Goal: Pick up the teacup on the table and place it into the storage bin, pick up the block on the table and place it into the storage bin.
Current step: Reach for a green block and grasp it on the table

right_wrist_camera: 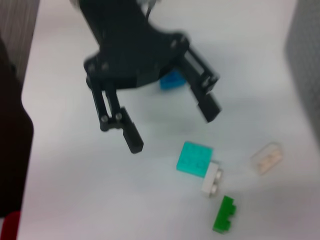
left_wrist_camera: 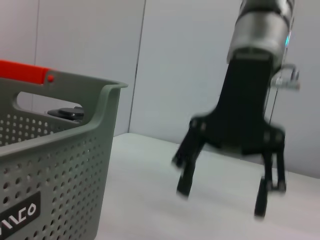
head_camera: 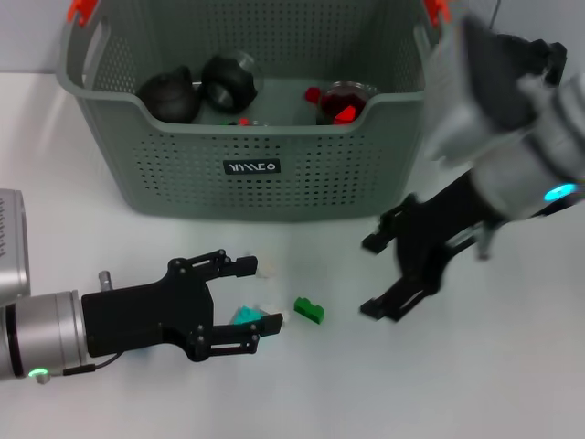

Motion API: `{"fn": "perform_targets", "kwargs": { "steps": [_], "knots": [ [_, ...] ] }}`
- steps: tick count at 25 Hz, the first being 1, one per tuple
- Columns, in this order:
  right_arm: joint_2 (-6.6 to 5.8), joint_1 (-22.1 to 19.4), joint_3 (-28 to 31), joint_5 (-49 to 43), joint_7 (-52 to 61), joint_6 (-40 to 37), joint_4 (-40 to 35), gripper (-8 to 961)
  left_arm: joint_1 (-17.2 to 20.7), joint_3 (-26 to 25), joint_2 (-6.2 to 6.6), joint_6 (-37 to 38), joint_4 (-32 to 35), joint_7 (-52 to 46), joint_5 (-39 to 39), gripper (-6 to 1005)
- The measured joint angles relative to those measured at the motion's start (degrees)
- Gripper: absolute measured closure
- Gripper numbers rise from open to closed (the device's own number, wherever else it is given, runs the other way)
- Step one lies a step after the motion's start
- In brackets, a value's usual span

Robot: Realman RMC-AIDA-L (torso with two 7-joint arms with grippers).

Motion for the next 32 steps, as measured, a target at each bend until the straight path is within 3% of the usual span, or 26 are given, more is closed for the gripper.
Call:
{"fn": "perform_targets", "kwargs": {
  "steps": [9, 17, 23, 28, 32],
  "knots": [
    [0.24, 4.4, -16.2, 7.5, 3.9, 19.7, 14.3, 48, 0.0, 0.0, -0.02, -0.1, -0.2, 0.0, 0.1, 170],
    [0.44, 4.5, -26.2, 9.5, 9.2, 30.7, 16.3, 66, 0.0, 0.0, -0.12, -0.4, -0.2, 0.1, 0.3, 170],
    [0.57, 4.6, -28.9, 10.8, 9.9, 34.4, 18.0, 79, 0.0, 0.0, -0.09, -0.6, -0.2, 0.1, 0.1, 170],
    [0.67, 4.6, -30.7, 12.7, 9.9, 35.8, 18.8, 312, -0.2, 0.0, -0.02, -0.6, -0.2, 0.1, 0.1, 170],
    [0.67, 4.6, -31.9, 14.5, 9.9, 36.6, 19.4, 411, -0.4, 0.0, -0.01, -0.6, -0.2, 0.1, 0.1, 170]
  ]
}}
